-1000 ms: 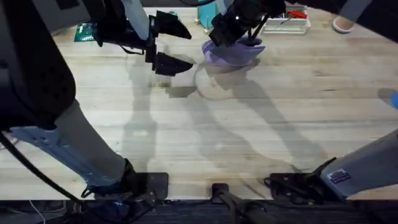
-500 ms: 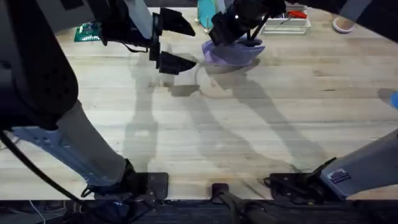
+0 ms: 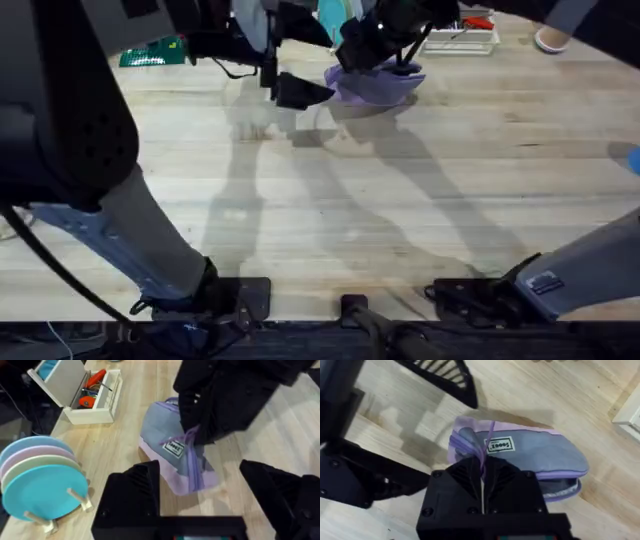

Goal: Unzip the bag, pick up the pens from the table one at a time and place them inside, then zip the bag closed.

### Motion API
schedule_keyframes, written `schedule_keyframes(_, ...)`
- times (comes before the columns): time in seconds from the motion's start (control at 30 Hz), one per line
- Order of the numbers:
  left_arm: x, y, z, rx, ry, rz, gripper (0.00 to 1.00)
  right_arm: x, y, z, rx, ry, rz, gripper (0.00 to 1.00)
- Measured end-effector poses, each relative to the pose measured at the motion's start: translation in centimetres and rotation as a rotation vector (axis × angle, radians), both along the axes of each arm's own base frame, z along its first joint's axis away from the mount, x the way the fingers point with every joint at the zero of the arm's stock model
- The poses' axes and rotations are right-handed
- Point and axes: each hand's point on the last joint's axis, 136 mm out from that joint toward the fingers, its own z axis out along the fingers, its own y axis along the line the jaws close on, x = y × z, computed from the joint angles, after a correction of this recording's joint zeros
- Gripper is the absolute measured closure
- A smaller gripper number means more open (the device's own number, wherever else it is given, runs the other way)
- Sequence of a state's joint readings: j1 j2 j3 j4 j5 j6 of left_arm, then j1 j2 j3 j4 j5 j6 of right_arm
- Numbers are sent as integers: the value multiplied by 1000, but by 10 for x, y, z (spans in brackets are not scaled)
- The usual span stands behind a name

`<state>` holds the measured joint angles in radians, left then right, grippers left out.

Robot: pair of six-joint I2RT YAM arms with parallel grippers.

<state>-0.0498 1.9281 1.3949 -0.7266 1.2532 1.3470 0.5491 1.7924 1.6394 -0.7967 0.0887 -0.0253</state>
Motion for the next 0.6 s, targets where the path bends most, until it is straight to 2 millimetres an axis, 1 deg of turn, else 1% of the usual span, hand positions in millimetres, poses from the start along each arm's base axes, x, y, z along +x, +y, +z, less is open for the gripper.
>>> schedule_keyframes(0.3, 3, -29, -11, 80, 141, 44, 6, 0, 0, 0, 0, 0, 0, 970)
schedule_keyframes(0.4, 3, -35, -17, 117, 184, 66, 3, 0, 0, 0, 0, 0, 0, 970)
schedule_keyframes(0.5, 3, -38, -21, 140, 206, 81, 37, 0, 0, 0, 0, 0, 0, 970)
schedule_keyframes(0.6, 4, -39, -24, 158, 216, 95, 103, 0, 0, 0, 0, 0, 0, 970)
